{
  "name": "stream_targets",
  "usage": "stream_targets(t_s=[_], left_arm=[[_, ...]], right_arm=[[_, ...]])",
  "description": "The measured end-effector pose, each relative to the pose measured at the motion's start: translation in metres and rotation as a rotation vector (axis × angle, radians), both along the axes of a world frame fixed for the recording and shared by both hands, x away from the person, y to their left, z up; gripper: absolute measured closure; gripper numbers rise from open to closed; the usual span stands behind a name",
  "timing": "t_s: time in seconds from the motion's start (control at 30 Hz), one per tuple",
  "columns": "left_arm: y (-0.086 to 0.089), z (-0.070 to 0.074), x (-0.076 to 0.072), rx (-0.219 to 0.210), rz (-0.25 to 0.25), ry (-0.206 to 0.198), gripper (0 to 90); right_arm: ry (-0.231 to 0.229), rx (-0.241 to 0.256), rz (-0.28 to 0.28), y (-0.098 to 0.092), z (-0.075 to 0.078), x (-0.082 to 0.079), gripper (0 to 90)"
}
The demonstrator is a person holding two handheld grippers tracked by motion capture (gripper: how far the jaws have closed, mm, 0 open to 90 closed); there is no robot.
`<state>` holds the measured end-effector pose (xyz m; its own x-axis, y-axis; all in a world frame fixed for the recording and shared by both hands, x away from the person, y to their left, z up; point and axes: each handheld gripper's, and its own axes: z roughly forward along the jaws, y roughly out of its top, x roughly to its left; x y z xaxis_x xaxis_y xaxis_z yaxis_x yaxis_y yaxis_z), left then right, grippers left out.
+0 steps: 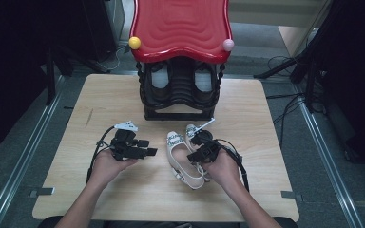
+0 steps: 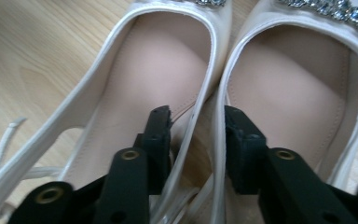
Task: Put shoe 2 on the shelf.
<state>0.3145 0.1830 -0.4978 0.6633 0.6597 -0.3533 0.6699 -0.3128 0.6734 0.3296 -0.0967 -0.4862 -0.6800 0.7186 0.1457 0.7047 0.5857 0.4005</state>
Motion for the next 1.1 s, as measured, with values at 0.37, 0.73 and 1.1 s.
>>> stream_targets(t_s=[0.37, 0.73, 1.1], left_arm=[[0.004, 0.0, 0.003, 0.01, 0.012, -0.02, 43.8], [0.007, -0.003, 0.005, 0.02, 0.021, -0.015, 43.7], [0.015, -0.002, 0.006, 0.012, 0.038, -0.014, 42.8]], right_arm=[[0.037, -0.061, -0.004, 0.008, 0.001, 0.009, 79.1], [0.085, -0.071, 0.009, 0.006, 0.005, 0.02, 86.6], [0.077, -0.028, 0.1, -0.005, 0.022, 0.024, 86.9]])
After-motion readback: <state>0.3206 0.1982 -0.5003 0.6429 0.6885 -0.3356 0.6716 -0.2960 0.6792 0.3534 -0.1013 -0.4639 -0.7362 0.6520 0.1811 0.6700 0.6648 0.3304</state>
